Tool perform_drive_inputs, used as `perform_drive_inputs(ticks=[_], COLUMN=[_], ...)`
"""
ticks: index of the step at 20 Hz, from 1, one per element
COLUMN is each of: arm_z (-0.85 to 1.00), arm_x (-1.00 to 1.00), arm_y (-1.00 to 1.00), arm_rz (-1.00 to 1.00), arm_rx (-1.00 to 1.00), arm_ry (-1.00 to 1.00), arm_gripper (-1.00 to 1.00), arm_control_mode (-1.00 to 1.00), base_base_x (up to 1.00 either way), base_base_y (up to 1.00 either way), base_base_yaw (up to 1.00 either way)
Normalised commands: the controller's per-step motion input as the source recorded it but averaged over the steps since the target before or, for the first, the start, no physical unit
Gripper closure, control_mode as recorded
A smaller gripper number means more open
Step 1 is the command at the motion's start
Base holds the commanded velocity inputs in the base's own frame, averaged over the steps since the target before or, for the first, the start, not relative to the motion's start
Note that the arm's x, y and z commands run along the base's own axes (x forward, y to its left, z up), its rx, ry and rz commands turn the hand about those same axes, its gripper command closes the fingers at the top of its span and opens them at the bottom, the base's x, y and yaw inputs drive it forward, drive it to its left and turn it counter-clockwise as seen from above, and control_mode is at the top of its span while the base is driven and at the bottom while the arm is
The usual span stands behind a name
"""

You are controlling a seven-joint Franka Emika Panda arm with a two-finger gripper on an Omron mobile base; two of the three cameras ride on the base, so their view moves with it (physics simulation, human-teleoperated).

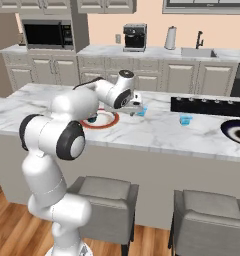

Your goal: Place two yogurt containers on each plate.

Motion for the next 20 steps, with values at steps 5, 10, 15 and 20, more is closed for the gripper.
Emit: perform_drive_inputs(ticks=[5,10,15,20], arm_z=[0.06,0.29,0.03,-0.04], arm_x=[0.5,0.37,0.4,0.13], arm_y=[-0.5,-0.44,-0.16,0.0], arm_rz=[-0.01,-0.02,-0.01,0.0], arm_rx=[-0.03,0.0,0.0,0.0], arm_ry=[0.24,0.15,0.0,0.0], arm_gripper=[-1.0,-1.0,-1.0,-1.0], arm_control_mode=[-1.0,-1.0,-1.0,-1.0], base_base_x=[0.0,0.0,0.0,0.0], base_base_y=[0.0,0.0,0.0,0.0], base_base_yaw=[0.0,0.0,0.0,0.0])
